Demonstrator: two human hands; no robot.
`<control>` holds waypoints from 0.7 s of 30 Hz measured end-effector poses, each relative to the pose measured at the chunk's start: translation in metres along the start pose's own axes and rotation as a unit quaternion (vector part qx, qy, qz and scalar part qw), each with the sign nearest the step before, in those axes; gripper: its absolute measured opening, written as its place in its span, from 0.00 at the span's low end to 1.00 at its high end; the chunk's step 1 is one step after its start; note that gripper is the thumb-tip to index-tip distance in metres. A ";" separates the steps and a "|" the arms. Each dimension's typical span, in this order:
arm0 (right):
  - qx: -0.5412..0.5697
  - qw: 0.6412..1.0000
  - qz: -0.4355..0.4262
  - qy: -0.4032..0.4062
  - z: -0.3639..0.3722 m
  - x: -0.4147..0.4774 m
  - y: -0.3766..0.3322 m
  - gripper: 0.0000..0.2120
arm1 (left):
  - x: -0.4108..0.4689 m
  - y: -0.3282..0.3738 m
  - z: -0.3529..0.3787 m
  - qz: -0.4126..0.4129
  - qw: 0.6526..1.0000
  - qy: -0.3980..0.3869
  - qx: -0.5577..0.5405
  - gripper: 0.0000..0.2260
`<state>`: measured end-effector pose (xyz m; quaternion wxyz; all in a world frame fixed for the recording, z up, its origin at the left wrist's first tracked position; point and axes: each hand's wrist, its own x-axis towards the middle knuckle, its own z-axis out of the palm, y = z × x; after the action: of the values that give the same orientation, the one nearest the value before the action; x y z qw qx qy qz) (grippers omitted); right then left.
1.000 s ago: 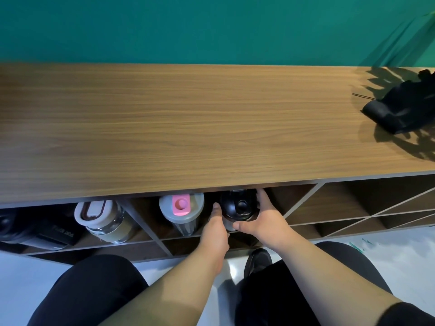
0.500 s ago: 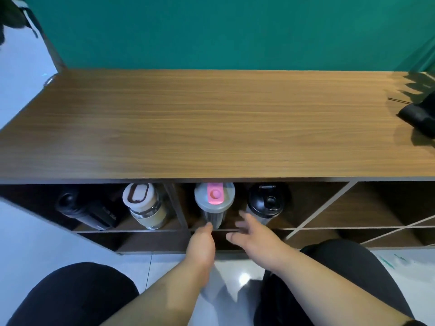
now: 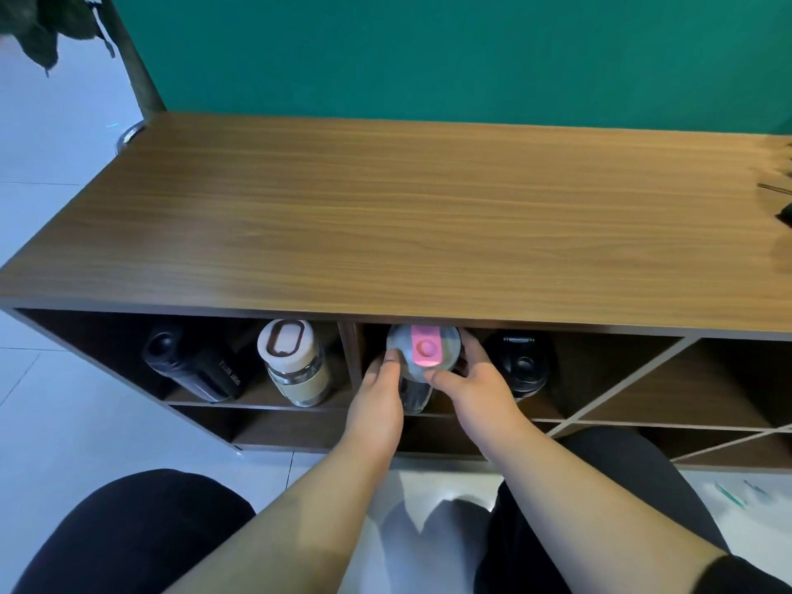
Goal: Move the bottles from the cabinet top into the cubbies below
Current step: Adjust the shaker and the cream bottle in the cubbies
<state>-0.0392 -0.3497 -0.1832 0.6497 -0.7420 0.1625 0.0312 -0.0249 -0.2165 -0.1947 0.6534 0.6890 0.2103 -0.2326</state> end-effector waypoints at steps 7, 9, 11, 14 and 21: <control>-0.037 0.999 0.001 0.011 0.001 -0.001 0.002 0.38 | 0.002 -0.002 0.002 0.011 1.000 -0.004 0.021 0.40; -0.035 0.999 0.002 0.011 0.001 -0.003 0.001 0.41 | 0.000 -0.001 0.002 0.014 1.000 -0.004 0.024 0.40; -0.027 1.000 0.009 0.010 0.000 -0.005 -0.002 0.45 | -0.005 0.000 0.000 0.007 1.000 -0.001 0.018 0.40; -0.006 0.999 0.043 0.004 0.005 -0.015 0.002 0.35 | -0.024 0.004 -0.012 -0.012 0.999 -0.009 0.028 0.24; -0.169 0.945 0.216 -0.180 0.047 -0.052 0.007 0.37 | -0.053 0.013 -0.104 -0.050 0.996 0.012 0.076 0.11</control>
<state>-0.0822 -0.2944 -0.1833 0.5109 -0.7702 0.1917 0.3303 -0.0553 -0.1129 -0.1492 0.5843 0.7280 0.2335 -0.2720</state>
